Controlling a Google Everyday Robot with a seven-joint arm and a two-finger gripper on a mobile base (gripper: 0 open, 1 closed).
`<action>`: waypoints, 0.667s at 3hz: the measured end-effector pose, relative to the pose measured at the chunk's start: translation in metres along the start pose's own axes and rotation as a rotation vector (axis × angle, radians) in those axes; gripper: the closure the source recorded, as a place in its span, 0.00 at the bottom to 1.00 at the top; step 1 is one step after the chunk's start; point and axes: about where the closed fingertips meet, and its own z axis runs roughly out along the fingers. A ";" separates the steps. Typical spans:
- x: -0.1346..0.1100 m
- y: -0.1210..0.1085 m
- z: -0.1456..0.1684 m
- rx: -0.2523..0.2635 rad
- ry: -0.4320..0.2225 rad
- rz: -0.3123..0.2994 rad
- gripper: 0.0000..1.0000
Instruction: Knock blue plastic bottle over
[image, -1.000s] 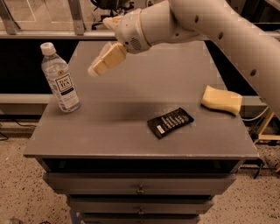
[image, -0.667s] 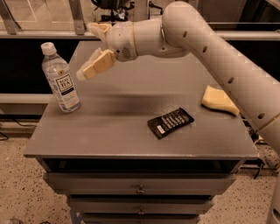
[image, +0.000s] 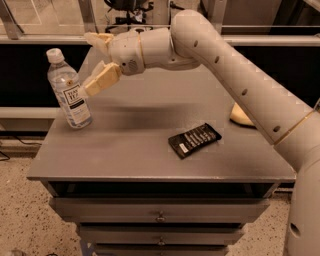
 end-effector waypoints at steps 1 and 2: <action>0.014 0.003 0.008 -0.013 -0.001 0.055 0.00; 0.032 0.008 0.023 -0.031 -0.032 0.111 0.00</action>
Offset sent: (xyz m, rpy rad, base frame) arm 0.0003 0.0287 -0.0617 0.0536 0.1871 0.0313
